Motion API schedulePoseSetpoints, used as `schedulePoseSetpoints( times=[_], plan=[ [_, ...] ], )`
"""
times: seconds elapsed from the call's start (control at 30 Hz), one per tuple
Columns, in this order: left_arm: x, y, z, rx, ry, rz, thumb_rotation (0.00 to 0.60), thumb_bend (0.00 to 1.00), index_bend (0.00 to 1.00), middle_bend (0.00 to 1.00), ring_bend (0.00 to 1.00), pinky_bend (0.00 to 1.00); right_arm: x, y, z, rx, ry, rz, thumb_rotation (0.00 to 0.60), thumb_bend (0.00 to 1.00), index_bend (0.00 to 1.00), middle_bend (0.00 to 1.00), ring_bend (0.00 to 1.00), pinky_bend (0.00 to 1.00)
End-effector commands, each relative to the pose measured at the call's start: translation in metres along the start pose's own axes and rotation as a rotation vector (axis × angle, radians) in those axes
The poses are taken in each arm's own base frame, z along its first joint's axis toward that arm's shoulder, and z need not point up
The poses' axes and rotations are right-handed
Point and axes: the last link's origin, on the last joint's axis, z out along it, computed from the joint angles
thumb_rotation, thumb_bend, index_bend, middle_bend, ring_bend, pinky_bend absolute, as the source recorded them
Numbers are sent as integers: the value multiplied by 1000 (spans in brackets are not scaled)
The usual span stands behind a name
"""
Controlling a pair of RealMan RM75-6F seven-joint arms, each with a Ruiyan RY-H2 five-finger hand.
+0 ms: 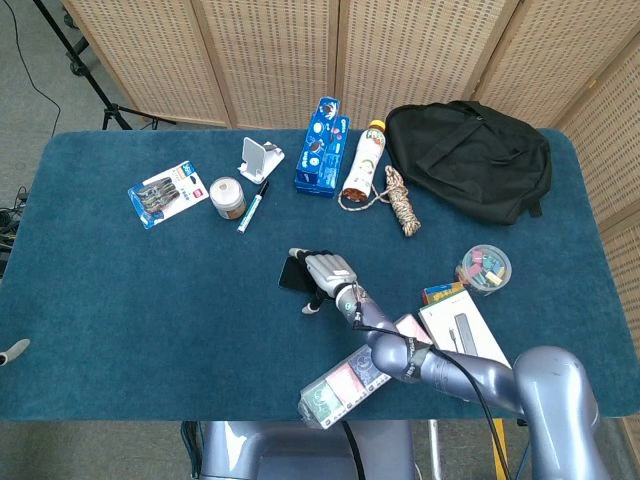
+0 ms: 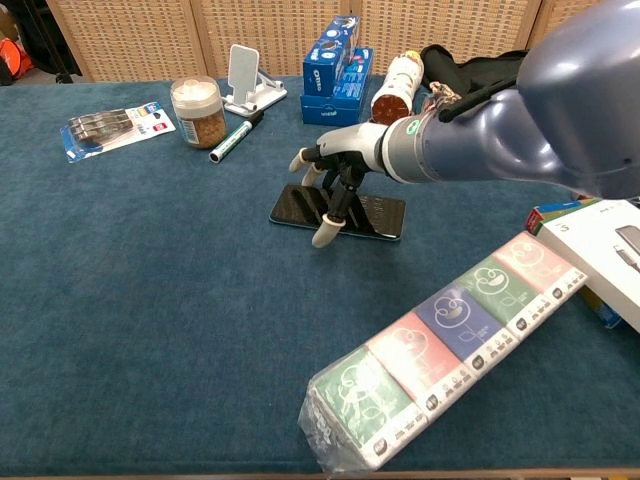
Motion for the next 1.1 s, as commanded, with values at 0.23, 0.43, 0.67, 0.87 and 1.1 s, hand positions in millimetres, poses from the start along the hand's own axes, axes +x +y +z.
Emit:
schedulePoseSetpoints(
  times=[0.23, 0.43, 0.67, 0.87, 1.1],
  plan=[
    [0, 1, 0, -1, 2, 0, 600, 0, 0, 0, 0, 0, 10, -1, -17, 19, -31, -41, 600, 0, 41, 145, 150, 168],
    [-1, 1, 0, -1, -1, 0, 600, 0, 0, 0, 0, 0, 2, -10, -38, 99, 111, -145, 600, 51, 46, 67, 31, 168],
    [-1, 3, -1, -9, -3, -2, 600, 0, 0, 0, 0, 0, -20, -3, -47, 140, 232, -317, 600, 390, 46, 25, 0, 168],
    [0, 3, -3, -11, 1, -4, 600, 0, 0, 0, 0, 0, -35, -2, -49, 152, 252, -373, 600, 440, 46, 25, 0, 169],
    [1, 2, -3, -10, 1, -4, 600, 0, 0, 0, 0, 0, -52, -2, -45, 150, 264, -439, 600, 440, 46, 25, 0, 169]
  ],
)
